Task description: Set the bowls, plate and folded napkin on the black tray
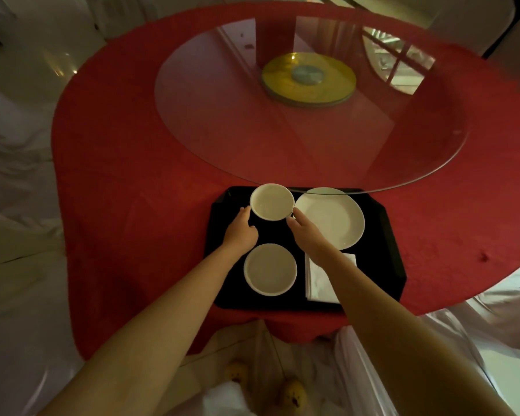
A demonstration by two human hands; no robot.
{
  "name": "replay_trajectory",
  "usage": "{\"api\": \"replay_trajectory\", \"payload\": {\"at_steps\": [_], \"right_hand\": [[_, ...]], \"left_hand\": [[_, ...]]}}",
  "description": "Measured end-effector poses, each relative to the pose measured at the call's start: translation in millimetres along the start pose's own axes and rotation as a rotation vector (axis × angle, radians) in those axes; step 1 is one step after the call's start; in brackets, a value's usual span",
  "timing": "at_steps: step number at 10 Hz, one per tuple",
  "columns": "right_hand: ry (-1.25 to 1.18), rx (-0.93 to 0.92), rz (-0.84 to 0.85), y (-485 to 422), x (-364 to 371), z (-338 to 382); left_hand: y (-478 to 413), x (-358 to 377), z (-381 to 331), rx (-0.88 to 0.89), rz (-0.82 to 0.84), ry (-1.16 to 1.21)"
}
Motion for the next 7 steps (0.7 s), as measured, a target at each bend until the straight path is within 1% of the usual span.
{"api": "replay_trajectory", "payload": {"at_steps": [1, 2, 3, 4, 5, 6, 7], "right_hand": [[-0.021, -0.026, -0.010, -3, 9, 0], [-0.017, -0.043, -0.050, -6, 13, -1], [-0.002, -0.050, -0.060, -8, 14, -2], [0.030, -0.093, -0.099, -7, 9, -3], [0.304, -0.060, -0.096, -10, -11, -4], [0.541, -0.066, -0.075, -17, -37, 3], [0.747, -0.110, -0.158, -20, -65, 18]], "left_hand": [[-4, 0, 3, 0.023, 0.027, -0.011], [-9, -1, 4, 0.033, 0.020, -0.005], [-11, -1, 4, 0.050, 0.010, -0.015], [-10, -3, 2, 0.061, -0.039, -0.013], [-7, -10, -3, 0.097, -0.207, -0.078], [-9, -24, -17, 0.172, -0.290, -0.193], [-10, -38, -42, 0.312, -0.252, -0.306]]}}
Point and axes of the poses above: each hand's wrist, its own y-axis away from the middle knuckle, its own x-axis out of the palm, z = x × y, the point moved 1 cm from there along -y, towards the middle knuckle, and after that the axes turned 10 degrees about -x, right-handed, at the moved point
